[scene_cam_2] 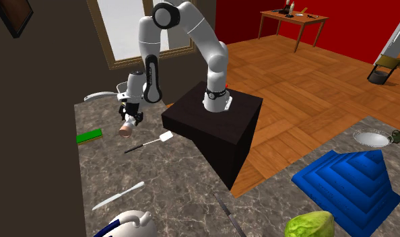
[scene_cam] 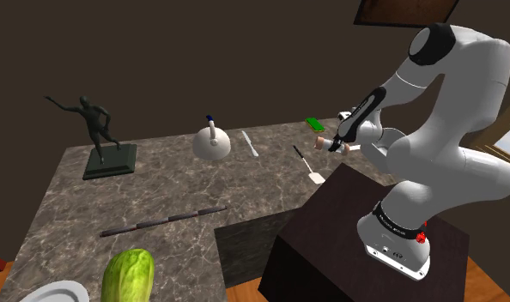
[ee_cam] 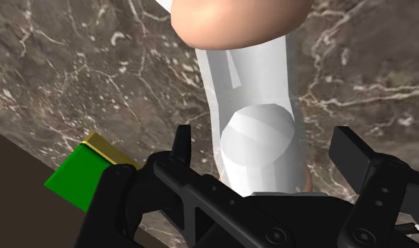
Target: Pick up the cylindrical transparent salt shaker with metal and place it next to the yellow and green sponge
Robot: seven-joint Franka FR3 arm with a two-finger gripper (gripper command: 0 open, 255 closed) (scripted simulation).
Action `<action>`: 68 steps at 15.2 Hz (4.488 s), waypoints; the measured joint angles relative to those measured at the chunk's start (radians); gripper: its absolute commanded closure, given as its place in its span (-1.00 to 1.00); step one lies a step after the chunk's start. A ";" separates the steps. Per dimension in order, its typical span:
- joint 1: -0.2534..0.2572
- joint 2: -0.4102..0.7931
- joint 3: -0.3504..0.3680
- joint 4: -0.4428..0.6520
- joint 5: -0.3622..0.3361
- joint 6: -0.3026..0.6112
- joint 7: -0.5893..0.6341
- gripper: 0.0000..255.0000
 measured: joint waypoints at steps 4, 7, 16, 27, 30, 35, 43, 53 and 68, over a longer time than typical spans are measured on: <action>0.017 0.040 -0.012 0.029 0.005 0.012 -0.002 -1.00; 0.019 0.043 -0.014 0.031 0.006 0.014 -0.002 -1.00; 0.019 0.043 -0.014 0.031 0.006 0.014 -0.002 1.00; -0.028 -0.061 0.035 -0.017 -0.003 -0.048 0.008 1.00; -0.058 -0.108 0.065 -0.037 -0.007 -0.078 0.011 1.00; -0.115 -0.178 0.124 -0.064 -0.008 -0.129 0.013 1.00; -0.253 -0.290 0.271 -0.098 0.017 -0.223 -0.007 1.00; -0.318 -0.220 0.323 0.100 0.032 -0.374 -0.067 1.00; -0.208 0.263 0.266 0.991 0.025 -0.802 -0.207 1.00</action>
